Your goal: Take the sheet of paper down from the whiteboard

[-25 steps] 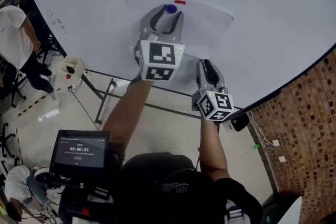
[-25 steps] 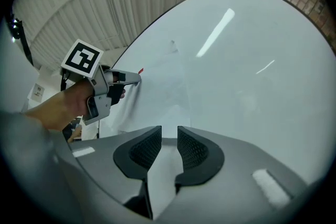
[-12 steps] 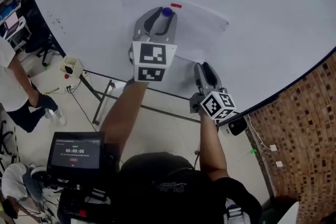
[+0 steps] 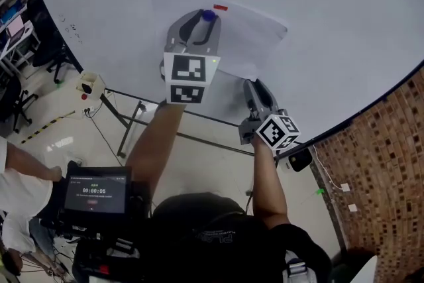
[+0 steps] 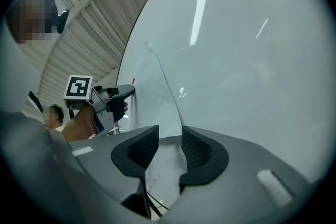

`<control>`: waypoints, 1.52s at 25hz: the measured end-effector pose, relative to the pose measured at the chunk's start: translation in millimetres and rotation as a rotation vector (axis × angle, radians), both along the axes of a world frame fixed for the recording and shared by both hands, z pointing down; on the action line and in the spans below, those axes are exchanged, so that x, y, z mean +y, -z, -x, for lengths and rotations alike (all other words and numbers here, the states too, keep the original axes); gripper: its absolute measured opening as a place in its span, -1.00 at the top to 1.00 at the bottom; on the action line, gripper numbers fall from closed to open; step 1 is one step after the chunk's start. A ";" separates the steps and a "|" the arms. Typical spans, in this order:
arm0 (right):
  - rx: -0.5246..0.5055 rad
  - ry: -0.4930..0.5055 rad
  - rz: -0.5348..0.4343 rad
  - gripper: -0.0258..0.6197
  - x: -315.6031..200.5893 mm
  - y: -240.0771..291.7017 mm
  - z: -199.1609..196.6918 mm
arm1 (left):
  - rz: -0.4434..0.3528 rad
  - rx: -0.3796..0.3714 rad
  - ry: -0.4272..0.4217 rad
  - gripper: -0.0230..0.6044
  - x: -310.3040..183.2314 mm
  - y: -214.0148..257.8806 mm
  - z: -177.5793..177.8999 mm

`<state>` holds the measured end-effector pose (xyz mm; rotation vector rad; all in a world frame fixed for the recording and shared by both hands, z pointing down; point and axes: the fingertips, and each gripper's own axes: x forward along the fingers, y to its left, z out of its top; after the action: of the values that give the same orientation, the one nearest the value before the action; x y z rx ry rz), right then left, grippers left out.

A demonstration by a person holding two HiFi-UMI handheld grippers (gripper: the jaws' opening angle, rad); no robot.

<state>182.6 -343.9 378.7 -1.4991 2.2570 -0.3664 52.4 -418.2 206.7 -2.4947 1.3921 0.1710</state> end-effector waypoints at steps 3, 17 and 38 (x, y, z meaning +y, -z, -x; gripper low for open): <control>-0.025 0.021 -0.002 0.49 -4.0 4.4 4.4 | 0.002 -0.001 -0.004 0.52 -0.3 0.4 -0.3; -0.032 0.025 -0.048 0.69 -0.9 17.1 7.5 | 0.004 0.000 -0.008 0.53 -1.5 0.2 0.2; -0.023 -0.009 -0.073 0.88 15.9 23.7 4.7 | 0.005 0.017 -0.030 0.54 3.8 -3.3 1.4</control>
<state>178.0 -328.0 355.0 -1.4601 2.2202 -0.2936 51.0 -414.4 210.0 -2.5250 1.3639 0.1956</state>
